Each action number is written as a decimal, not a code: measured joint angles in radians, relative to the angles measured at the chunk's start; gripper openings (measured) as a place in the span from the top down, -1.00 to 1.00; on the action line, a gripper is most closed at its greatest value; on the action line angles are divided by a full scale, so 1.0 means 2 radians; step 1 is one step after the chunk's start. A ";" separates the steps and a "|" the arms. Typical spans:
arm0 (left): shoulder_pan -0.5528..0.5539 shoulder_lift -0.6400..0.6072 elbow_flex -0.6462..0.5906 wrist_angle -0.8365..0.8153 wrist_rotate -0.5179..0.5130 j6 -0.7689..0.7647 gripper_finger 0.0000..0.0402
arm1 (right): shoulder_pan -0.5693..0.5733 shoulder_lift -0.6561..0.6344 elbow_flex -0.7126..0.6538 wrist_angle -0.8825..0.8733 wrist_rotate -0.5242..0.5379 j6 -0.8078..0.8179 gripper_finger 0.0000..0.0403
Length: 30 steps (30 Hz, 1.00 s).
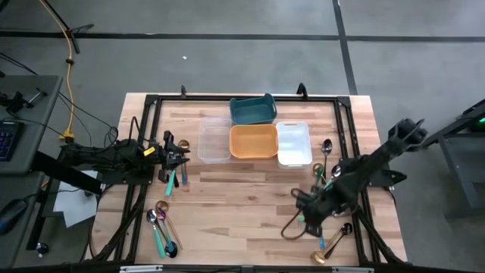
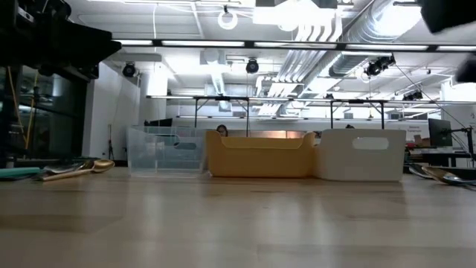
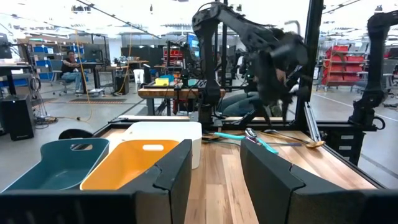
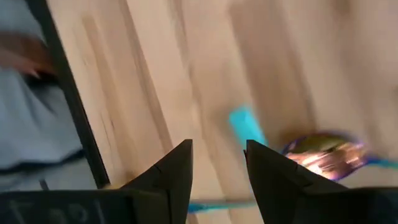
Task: Sort silverware by color (type)
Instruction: Put the turquoise blue spoon into the transparent bin
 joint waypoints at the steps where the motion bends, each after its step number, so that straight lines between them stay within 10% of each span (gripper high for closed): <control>1: 0.000 0.000 0.000 0.000 0.000 0.000 0.35 | 0.005 0.014 0.002 -0.001 -0.009 0.001 0.28; 21: 0.000 0.000 0.000 0.000 0.000 0.000 0.35 | 0.020 0.106 0.026 -0.034 -0.004 -0.069 0.28; 30: 0.000 0.000 0.000 0.000 0.000 0.000 0.35 | 0.020 0.106 0.051 -0.075 0.110 -0.110 0.28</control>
